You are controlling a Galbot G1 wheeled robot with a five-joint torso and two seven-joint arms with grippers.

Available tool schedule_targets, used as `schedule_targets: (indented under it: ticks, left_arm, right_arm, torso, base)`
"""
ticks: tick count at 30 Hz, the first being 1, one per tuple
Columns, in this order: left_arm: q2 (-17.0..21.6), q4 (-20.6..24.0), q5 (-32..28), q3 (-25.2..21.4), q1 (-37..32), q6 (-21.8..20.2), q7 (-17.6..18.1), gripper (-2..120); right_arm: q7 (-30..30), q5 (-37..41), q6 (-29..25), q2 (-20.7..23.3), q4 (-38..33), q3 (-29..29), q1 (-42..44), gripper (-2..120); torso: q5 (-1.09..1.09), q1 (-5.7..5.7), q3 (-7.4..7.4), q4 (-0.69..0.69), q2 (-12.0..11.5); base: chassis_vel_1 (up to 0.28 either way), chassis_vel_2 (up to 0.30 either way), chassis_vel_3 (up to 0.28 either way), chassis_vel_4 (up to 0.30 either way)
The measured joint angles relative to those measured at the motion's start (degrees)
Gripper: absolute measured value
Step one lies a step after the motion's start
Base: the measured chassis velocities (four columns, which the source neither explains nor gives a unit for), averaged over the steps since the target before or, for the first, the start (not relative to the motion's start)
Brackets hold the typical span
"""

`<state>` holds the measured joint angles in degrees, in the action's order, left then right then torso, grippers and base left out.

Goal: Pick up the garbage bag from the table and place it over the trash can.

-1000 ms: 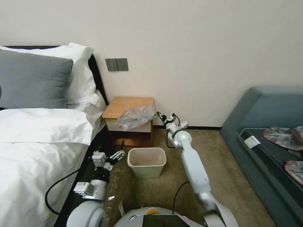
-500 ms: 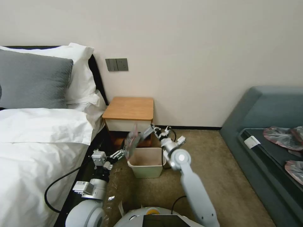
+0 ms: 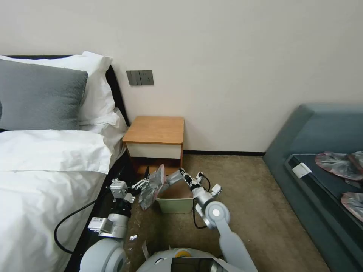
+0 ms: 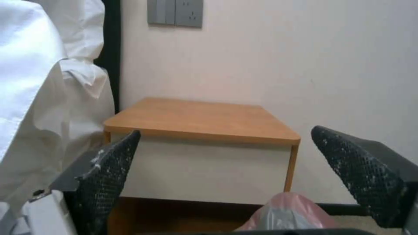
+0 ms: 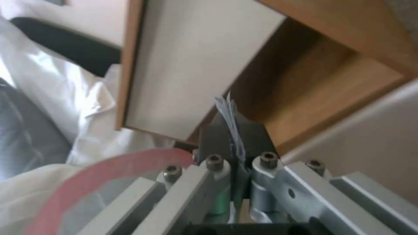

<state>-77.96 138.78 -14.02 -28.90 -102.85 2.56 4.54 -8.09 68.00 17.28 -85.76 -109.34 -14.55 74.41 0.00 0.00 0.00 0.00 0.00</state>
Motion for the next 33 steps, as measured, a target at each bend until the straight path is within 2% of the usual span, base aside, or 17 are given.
schedule_targets:
  ticks: [4, 6, 9, 12, 14, 17, 18, 20, 21, 28, 29, 31, 33]
  left_arm:
    - [0.0, 0.0, 0.0, -0.1, 0.0, 0.2, 0.0, 100]
    - [0.0, 0.0, 0.0, -0.1, 0.1, 0.2, 0.0, 100]
    - [-0.1, -0.1, 0.0, 0.0, 0.1, 0.2, 0.1, 100]
    - [-0.4, -0.5, 0.4, 0.0, 0.3, 0.2, 0.2, 100]
    - [-0.5, -0.6, 0.5, 0.0, 0.3, 0.2, 0.3, 100]
    - [-0.7, -0.9, 1.1, 0.3, 0.7, 0.1, 0.9, 100]
    - [-0.7, -0.9, 1.1, 0.3, 0.7, 0.1, 0.9, 100]
    - [-0.8, -1.1, 1.3, 0.5, 0.9, -0.3, 1.0, 100]
    - [-0.8, -1.1, 1.3, 0.5, 0.9, -0.3, 1.0, 100]
    - [-0.4, -2.1, 1.9, 0.8, 1.4, -1.3, 1.1, 100]
    - [-0.4, -2.1, 1.9, 0.8, 1.4, -1.3, 1.1, 100]
    - [-0.2, -2.6, 2.4, 0.9, 1.5, -1.9, 1.2, 100]
    - [-0.2, -2.7, 2.6, 1.0, 1.5, -2.7, 1.7, 100]
  right_arm:
    - [0.8, -2.3, -0.1, 0.0, 0.3, -0.7, 1.3, 1]
    - [1.3, -3.2, -0.1, 0.1, 0.2, -1.1, 2.0, 11]
    - [1.5, -3.3, -0.1, 0.2, -0.4, -1.6, 2.7, 18]
    - [1.6, -3.7, 0.1, 0.3, -1.5, -2.7, 3.9, 33]
    - [1.8, -4.2, 0.1, 0.6, -1.9, -3.0, 4.4, 36]
    - [2.2, -5.0, 0.4, 1.9, -3.5, -3.6, 5.7, 51]
    - [2.2, -5.0, 0.4, 1.9, -3.5, -3.6, 5.7, 51]
    - [2.2, -5.0, 0.5, 2.6, -4.7, -4.2, 6.2, 60]
    - [2.2, -5.0, 0.5, 2.6, -4.7, -4.2, 6.2, 60]
    - [2.1, -5.4, 0.6, 2.8, -6.9, -5.1, 7.2, 91]
    - [2.1, -5.4, 0.6, 2.8, -6.9, -5.1, 7.2, 91]
    - [2.1, -6.1, 0.5, 2.4, -7.1, -5.1, 7.3, 98]
    - [2.1, -6.3, 0.5, 2.2, -7.2, -5.1, 7.4, 99]
  torso:
    - [0.0, 0.0, 0.0, 0.0, 0.0]
    - [0.0, 0.0, 0.0, 0.0, 0.0]
    - [0.0, 0.0, 0.0, 0.0, 0.0]
    - [0.0, 0.0, 0.0, 0.0, 0.0]
    - [0.0, 0.0, 0.0, 0.01, 0.0]
    - [0.0, 0.0, 0.0, -0.01, 0.0]
    - [0.0, 0.0, 0.0, -0.01, 0.0]
    - [0.0, 0.0, 0.0, 0.0, 0.0]
    - [0.0, 0.0, 0.0, 0.0, 0.0]
    - [0.0, 0.0, 0.0, 0.0, 0.0]
    - [0.0, 0.0, 0.0, 0.0, 0.0]
    - [0.0, 0.0, 0.0, 0.0, 0.0]
    - [0.0, 0.0, 0.0, 0.0, 0.0]
  base:
    - [0.0, 0.0, 0.0, 0.0]
    - [0.0, 0.0, 0.0, 0.0]
    - [0.0, 0.0, 0.0, 0.0]
    - [0.0, 0.0, 0.0, 0.0]
    - [0.0, 0.0, 0.0, 0.0]
    - [0.0, 0.0, 0.0, 0.0]
    - [0.0, 0.0, 0.0, 0.0]
    - [0.0, 0.0, 0.0, 0.0]
    - [0.0, 0.0, 0.0, 0.0]
    - [0.0, 0.0, 0.0, 0.0]
    - [0.0, 0.0, 0.0, 0.0]
    - [0.0, 0.0, 0.0, 0.0]
    - [0.0, 0.0, 0.0, 0.0]
